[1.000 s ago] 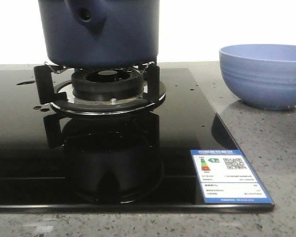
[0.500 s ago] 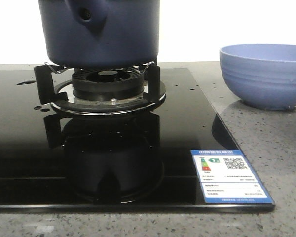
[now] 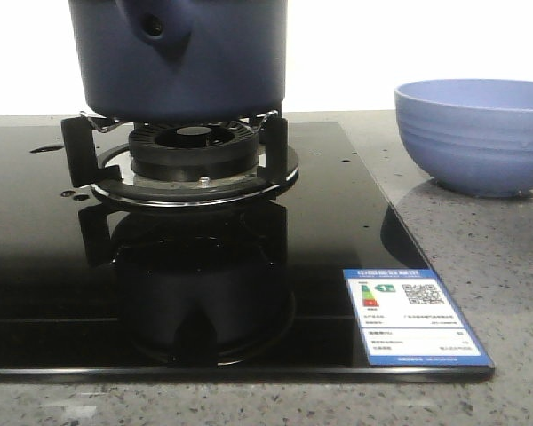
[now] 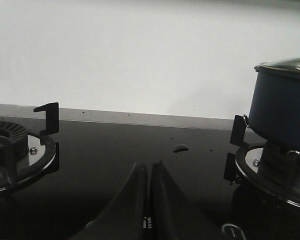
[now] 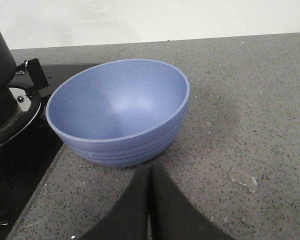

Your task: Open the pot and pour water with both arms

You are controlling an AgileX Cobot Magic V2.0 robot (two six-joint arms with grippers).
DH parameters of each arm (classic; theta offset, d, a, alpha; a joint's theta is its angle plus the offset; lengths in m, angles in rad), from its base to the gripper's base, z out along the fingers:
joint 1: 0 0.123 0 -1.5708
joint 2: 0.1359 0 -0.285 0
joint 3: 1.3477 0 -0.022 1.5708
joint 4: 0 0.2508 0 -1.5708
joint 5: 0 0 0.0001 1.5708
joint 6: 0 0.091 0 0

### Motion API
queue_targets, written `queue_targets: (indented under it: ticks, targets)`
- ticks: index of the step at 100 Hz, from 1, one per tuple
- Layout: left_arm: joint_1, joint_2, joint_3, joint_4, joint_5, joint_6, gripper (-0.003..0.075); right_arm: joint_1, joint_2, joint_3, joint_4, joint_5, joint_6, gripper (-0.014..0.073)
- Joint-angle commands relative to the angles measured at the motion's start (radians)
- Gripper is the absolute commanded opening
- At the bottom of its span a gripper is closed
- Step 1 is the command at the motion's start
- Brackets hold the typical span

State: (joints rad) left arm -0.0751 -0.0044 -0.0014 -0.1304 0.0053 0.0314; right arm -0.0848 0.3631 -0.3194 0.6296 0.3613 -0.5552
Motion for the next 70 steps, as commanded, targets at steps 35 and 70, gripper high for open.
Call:
queue_targets:
  ticks: [35,70]
  targets:
    - [0.001,-0.028,0.033,0.001,-0.067,-0.008,-0.0020,-0.002,0.004,-0.028,0.015,-0.056,-0.008,-0.0063]
    - [0.001,-0.028,0.033,0.001,-0.067,-0.008,-0.0020,-0.002,-0.045,-0.001,-0.554,-0.337,0.502,-0.0063]
